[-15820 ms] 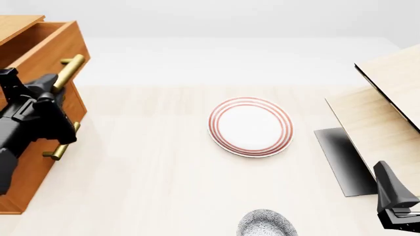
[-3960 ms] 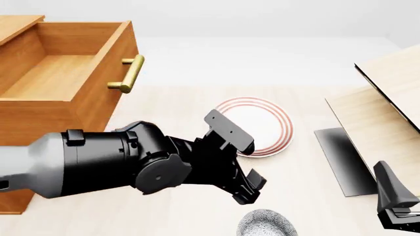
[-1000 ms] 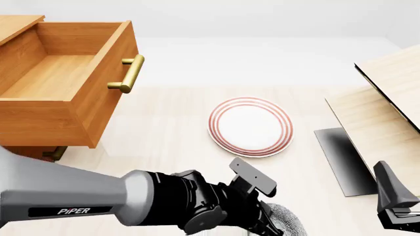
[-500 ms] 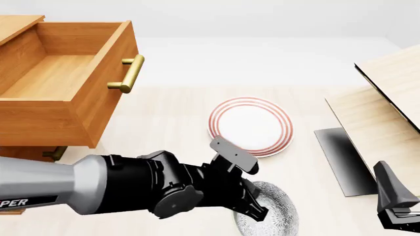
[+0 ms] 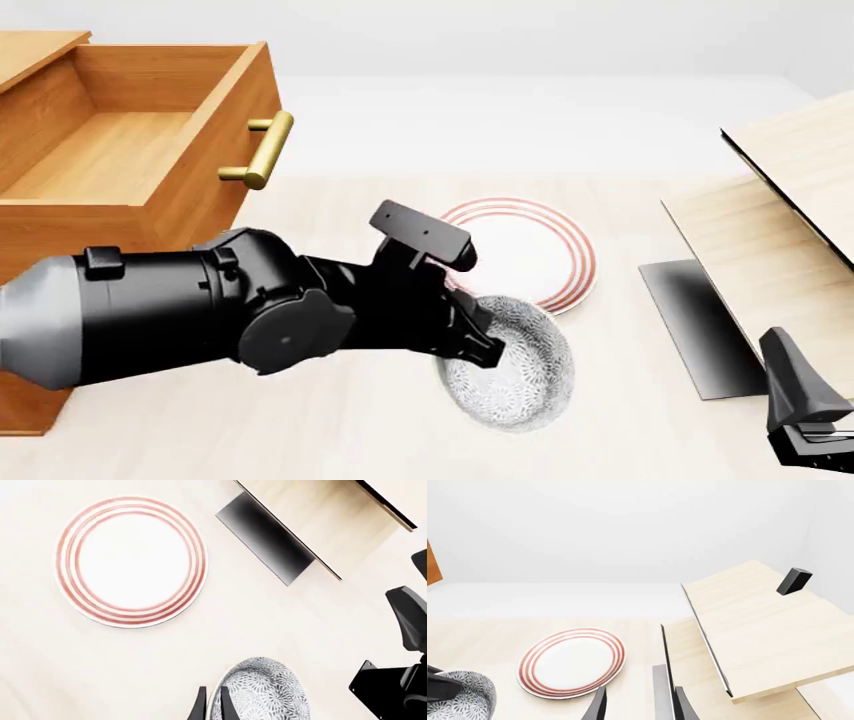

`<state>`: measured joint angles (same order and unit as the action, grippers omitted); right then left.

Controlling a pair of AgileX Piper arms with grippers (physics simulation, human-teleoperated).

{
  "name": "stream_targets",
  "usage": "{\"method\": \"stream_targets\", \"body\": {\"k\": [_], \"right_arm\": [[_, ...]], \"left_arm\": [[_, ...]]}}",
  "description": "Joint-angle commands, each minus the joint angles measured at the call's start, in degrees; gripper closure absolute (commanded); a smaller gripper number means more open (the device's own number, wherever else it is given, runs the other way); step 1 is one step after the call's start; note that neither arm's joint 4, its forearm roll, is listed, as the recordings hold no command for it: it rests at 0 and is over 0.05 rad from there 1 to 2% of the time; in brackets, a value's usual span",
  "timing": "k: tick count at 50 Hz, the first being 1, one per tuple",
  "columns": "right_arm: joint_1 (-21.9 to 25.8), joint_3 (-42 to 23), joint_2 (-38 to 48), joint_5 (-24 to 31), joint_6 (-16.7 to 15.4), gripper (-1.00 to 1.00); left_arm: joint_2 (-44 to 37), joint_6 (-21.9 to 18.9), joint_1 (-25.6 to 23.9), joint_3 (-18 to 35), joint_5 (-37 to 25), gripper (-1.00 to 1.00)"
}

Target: Open the top drawer of the cabinet and put the bowl in it.

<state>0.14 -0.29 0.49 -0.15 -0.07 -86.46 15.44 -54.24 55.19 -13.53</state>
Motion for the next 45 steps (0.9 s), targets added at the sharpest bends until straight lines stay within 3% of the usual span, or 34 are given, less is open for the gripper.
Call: {"method": "stream_targets", "body": {"k": [1,12,36,45], "right_arm": [[0.0,0.0,-0.1,0.0,0.0,-1.00],[0.0,0.0,0.0,0.0,0.0,-1.00],[0.0,0.0,0.0,0.0,0.0,-1.00],[0.0,0.0,-0.1,0.0,0.0,-1.00]], "left_arm": [[2.5,-2.5,3.2,4.3,-5.3,1.00],[2.6,-2.6,5.6,8.7,-9.5,1.00],[4.5,-9.2,15.0,18.0,-20.2,1.00],[3.9,-8.7,16.3,21.5,-22.7,1.00]]}}
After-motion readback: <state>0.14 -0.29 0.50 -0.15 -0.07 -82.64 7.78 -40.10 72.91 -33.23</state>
